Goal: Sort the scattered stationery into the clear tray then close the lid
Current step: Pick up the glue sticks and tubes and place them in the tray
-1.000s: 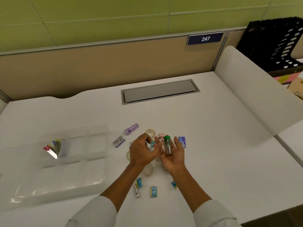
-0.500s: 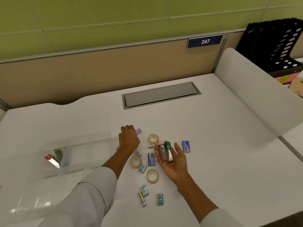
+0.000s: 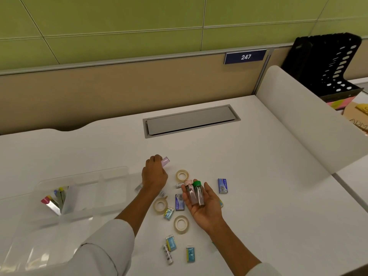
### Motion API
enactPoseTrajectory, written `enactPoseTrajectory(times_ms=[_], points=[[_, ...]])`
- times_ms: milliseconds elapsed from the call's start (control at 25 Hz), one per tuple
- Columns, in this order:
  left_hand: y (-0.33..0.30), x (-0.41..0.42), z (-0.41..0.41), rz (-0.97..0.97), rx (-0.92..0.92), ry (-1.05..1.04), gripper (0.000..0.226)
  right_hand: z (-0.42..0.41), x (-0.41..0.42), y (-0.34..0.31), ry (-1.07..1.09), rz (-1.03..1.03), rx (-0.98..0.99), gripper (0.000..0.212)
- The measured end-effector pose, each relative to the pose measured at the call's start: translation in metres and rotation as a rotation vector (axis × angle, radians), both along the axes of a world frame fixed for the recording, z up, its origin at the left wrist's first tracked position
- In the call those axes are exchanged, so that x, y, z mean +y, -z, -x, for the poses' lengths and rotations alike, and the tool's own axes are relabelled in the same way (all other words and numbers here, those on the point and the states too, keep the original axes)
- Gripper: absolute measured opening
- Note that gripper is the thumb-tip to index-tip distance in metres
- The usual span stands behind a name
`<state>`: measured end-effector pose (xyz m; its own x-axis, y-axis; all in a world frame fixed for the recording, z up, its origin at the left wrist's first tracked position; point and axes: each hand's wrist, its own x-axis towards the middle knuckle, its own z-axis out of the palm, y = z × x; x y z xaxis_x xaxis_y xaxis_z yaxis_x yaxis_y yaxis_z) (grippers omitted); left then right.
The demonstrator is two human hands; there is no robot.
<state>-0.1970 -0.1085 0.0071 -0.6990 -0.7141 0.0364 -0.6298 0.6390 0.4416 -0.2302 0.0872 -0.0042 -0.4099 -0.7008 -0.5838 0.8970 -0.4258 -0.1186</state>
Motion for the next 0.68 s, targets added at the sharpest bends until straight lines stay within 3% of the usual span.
enactPoseTrajectory(times_ms=[120,320,560,680], points=[[-0.005,0.009,-0.007,-0.037,0.234,-0.026,0.048,-0.007,-0.003,-0.004,-0.013,0.019,0.001,0.05],[-0.009,0.024,-0.035,0.083,0.422,0.314,0.042,-0.017,-0.004,-0.009,-0.032,0.026,0.007,0.052],[-0.012,0.035,-0.069,0.012,0.283,0.578,0.035,-0.034,-0.01,-0.014,-0.046,0.016,0.049,0.053],[-0.019,0.043,-0.083,0.031,0.243,0.663,0.039,-0.046,-0.018,-0.017,-0.044,0.013,0.071,0.044]])
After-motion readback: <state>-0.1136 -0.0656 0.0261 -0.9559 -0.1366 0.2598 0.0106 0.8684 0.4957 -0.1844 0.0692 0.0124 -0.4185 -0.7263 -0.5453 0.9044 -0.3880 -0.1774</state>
